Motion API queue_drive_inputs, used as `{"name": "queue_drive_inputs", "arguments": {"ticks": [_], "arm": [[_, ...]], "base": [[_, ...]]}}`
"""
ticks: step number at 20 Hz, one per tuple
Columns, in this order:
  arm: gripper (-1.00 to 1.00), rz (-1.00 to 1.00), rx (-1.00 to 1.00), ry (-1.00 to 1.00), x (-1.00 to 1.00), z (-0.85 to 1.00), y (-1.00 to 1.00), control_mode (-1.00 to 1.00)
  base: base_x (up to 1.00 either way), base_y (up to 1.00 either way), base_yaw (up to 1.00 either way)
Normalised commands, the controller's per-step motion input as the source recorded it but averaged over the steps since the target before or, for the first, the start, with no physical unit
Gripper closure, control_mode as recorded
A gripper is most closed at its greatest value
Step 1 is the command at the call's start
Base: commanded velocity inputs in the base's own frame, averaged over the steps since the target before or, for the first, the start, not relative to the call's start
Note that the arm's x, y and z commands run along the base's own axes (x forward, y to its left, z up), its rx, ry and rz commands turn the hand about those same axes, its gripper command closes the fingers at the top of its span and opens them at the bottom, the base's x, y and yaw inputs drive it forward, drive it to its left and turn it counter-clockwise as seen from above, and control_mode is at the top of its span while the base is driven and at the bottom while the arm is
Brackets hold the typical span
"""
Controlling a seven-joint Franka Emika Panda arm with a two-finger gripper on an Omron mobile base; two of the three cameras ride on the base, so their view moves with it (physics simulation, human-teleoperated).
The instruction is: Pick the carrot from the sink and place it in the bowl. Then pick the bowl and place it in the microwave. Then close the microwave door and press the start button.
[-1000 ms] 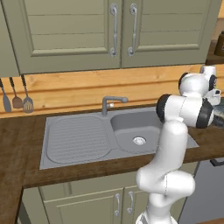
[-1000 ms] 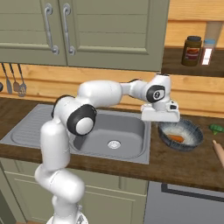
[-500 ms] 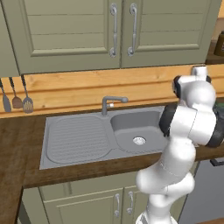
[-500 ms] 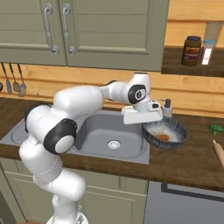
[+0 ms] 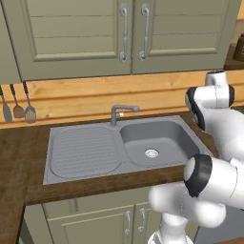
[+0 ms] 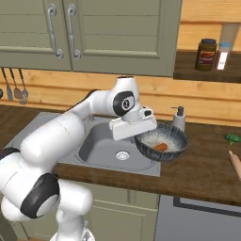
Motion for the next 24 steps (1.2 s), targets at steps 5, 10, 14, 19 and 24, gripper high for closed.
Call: {"name": "queue_drive_inputs", "arguments": {"ticks": [5,10,14,19,24], "arm": [[1.00,0.19,-0.02,0.00,-0.50,0.50,0.84,-1.00],[1.00,0.11,-0.04,-0.03,-0.29,0.18,0.88,-1.00],[1.00,0.07,-0.07,-0.03,-0.04,-0.01,0.22,-1.00],[1.00,-0.02,-0.02,-0.07,0.00,0.06,0.01,1.00],[1.00,0.00,0.00,0.00,0.00,0.00,0.00,1.00]], "base": [[0.00,0.00,0.00],[0.00,0.00,0.00],[0.00,0.00,0.00],[-0.01,-0.05,-0.23],[-0.01,-0.17,-0.68]]}}
